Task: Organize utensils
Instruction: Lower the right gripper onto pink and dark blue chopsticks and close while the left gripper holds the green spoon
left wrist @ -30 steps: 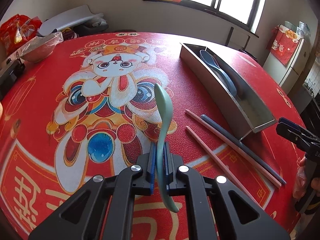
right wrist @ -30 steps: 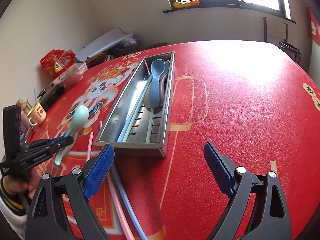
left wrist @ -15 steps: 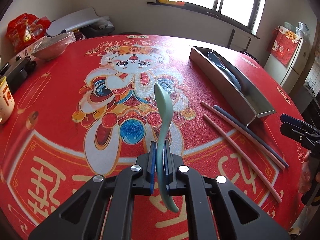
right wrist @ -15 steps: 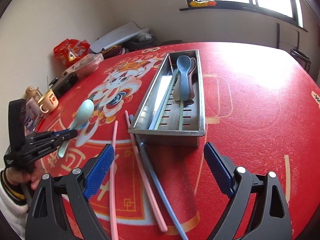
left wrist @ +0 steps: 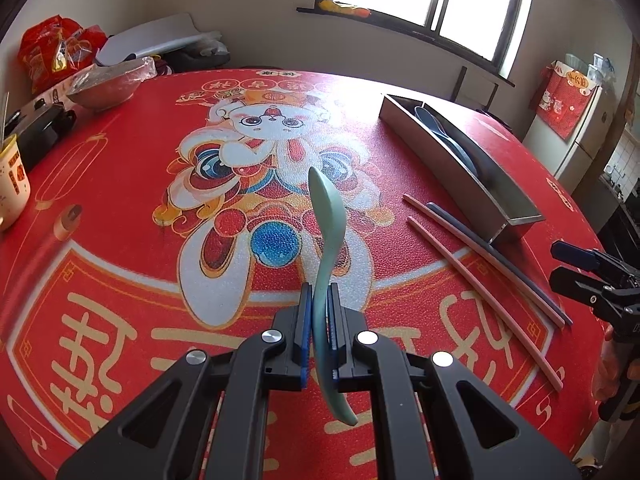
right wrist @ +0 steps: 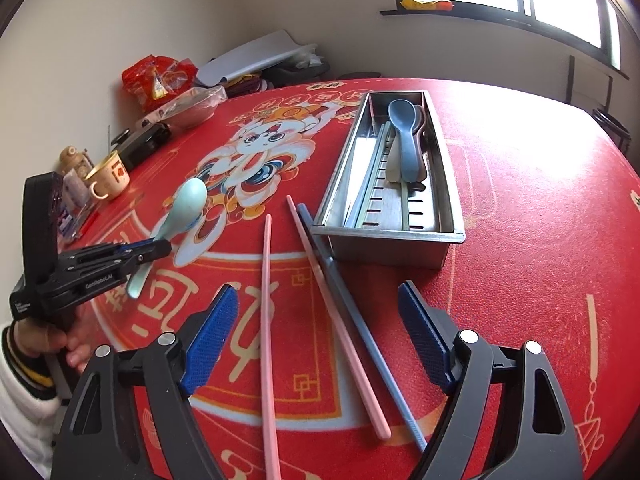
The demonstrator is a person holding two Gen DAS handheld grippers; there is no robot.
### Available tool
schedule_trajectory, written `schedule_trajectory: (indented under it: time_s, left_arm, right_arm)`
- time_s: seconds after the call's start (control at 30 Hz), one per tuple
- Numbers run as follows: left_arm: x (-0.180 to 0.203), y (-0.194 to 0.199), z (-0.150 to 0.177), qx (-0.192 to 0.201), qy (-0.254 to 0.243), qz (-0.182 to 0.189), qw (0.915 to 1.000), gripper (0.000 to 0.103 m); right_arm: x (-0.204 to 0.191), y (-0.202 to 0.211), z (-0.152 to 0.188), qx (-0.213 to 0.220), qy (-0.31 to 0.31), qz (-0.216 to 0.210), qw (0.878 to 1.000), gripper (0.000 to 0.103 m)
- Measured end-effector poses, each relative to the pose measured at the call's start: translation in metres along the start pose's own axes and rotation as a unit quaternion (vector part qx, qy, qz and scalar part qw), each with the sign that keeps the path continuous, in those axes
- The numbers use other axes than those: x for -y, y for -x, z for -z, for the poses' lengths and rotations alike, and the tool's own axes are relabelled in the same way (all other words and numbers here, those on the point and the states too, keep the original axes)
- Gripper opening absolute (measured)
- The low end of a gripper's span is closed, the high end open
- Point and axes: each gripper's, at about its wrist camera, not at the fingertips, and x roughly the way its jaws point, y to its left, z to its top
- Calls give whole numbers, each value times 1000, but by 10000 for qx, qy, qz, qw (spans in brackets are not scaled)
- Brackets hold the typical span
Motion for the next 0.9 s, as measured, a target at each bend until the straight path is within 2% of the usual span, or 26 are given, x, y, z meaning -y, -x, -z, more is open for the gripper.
schedule_trajectory:
  time_s: [0.13,0.23,0.3,0.6,0.67,0.9]
  left_arm:
    - [-2,2,2,61,61,88,9999,7]
    - [-1,1,2,48,28,119,9999,7]
    - [0,1,2,45,8,124,9999,7]
    - [-1,1,2,61,45,164,9998,7]
    - [0,1,2,59,7,150,9999,7]
    - [-2,0,1,36,70,208,9998,7]
  right_arm:
    - [-7,2,2,-2,79,-43,10000,76]
    - [-9,3,4,-41,152,-100,9998,70]
    - [-9,1,6,-92,182,-102,9997,60]
    - [-24,-9,13,-354,513,-64,9980,39]
    - [-30,-13,16,-457,627,-24,9970,37]
    - [-39,-22,26,-761,952,117,9925,17]
